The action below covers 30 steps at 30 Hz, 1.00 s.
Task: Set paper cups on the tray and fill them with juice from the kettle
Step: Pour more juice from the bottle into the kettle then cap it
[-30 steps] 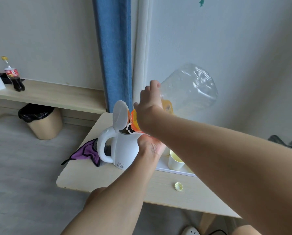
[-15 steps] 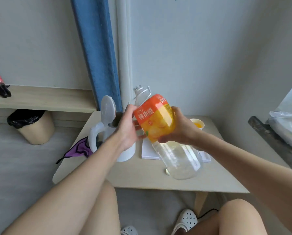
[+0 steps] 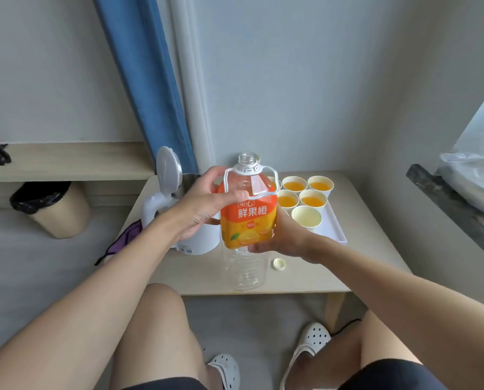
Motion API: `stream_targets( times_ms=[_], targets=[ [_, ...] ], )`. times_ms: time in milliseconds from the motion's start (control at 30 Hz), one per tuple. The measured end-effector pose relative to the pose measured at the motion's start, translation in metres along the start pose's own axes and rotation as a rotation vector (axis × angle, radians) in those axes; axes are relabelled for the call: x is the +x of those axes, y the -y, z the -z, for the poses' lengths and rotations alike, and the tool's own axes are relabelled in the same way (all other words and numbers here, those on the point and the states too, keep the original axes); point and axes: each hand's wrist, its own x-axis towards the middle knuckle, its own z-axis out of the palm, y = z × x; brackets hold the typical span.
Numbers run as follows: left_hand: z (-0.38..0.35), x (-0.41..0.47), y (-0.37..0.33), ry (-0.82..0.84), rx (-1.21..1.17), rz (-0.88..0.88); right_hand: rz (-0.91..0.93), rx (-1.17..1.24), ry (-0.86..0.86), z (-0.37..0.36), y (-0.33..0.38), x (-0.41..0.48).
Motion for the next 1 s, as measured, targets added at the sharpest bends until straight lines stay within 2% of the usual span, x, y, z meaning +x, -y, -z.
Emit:
stream_targets(
  times_ms=[133, 400, 500, 633, 700, 833, 1000],
  targets=[
    [-0.007, 0.000, 0.011, 0.033, 0.071, 0.018, -0.049, -0.042, -0.011, -0.005, -0.011, 0.005],
    [0.000, 0.001, 0.004, 0.126, 0.013, 0.068, -0.075, -0.078, 0.015, -0.011, -0.012, 0.014],
    [-0.006, 0.001, 0.005, 0.099, 0.018, 0.039, -0.230, -0.246, 0.048, -0.010, -0.032, 0.018],
    [-0.008, 0.005, 0.013, 0.074, 0.011, -0.006, -0.433, -0.642, 0.063, -0.009, -0.081, 0.020],
    [-0.007, 0.006, 0.017, 0.077, 0.014, -0.005, -0.474, -0.713, 0.027, -0.014, -0.099, 0.020],
    [-0.006, 0.005, 0.018, 0.091, 0.012, -0.008, -0.510, -0.691, -0.037, -0.031, -0.123, 0.028],
    [-0.004, 0.003, 0.019, 0.097, 0.012, 0.003, -0.485, -0.684, -0.180, -0.045, -0.133, 0.028]
  ],
)
